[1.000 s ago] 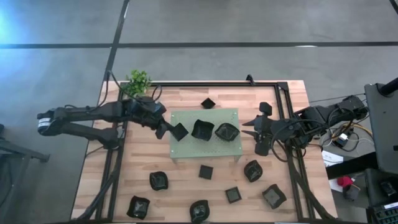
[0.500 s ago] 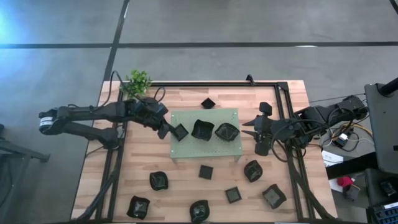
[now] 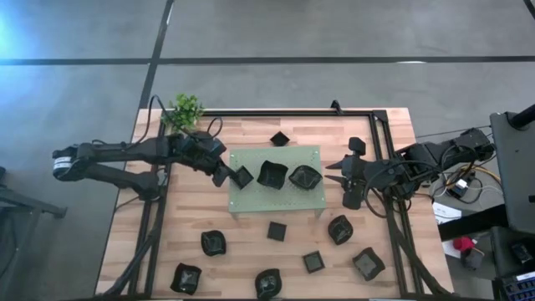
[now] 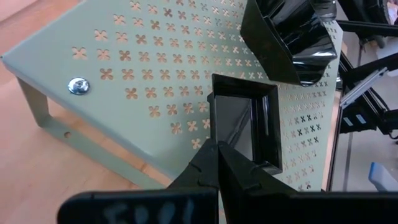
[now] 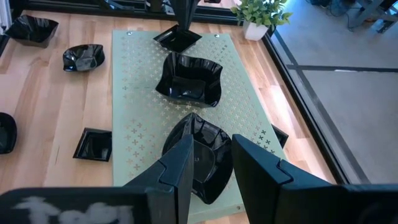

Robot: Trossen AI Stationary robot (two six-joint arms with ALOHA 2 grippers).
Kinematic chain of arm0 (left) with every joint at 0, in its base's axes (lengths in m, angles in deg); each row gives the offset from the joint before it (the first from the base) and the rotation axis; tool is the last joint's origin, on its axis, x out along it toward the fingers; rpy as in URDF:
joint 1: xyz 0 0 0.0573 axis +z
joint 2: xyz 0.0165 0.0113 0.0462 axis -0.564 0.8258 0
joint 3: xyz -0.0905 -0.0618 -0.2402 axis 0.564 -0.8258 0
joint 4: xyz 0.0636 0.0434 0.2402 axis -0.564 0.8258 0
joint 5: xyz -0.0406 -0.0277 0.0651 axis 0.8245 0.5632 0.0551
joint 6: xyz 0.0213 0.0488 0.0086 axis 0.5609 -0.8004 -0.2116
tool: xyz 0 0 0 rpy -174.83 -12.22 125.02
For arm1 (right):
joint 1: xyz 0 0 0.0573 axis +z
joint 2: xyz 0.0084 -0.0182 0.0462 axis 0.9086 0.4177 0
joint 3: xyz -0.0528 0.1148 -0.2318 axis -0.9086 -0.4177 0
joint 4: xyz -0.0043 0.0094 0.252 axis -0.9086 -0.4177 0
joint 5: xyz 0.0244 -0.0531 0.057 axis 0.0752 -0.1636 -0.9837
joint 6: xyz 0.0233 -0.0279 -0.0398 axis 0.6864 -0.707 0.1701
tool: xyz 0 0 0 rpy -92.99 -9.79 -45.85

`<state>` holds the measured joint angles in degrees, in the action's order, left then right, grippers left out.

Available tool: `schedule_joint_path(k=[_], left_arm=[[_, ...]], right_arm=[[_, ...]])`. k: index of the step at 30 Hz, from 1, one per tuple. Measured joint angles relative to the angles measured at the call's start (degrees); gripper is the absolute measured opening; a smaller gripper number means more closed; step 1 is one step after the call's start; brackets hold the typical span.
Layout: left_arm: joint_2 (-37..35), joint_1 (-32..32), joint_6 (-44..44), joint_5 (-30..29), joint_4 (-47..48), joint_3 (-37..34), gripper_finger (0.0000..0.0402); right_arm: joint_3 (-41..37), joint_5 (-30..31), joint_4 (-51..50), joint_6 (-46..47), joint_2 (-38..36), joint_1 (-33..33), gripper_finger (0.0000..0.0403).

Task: Pick & Place Mini shaped plates
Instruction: Put the square plate on the shelf

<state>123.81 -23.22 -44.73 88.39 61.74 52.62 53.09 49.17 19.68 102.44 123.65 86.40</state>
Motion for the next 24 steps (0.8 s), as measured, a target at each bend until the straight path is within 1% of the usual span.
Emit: schedule_joint_path(k=[17,20,24], left_arm=[[0.0,-0.02,2.94,-0.01,0.02,0.0,0.0],[0.0,-0.02,4.86,0.02,0.02,0.0,0.0],[0.0,-0.02,6.04,0.7,0.04,0.0,0.0009]], right_arm=[[0.0,0.0,0.0,0.0,0.0,-0.01,0.0105],[0.0,0.0,0.02,0.0,0.0,0.02,0.0105],[0.0,0.0,0.02,0.0,0.0,0.01,0.0105]])
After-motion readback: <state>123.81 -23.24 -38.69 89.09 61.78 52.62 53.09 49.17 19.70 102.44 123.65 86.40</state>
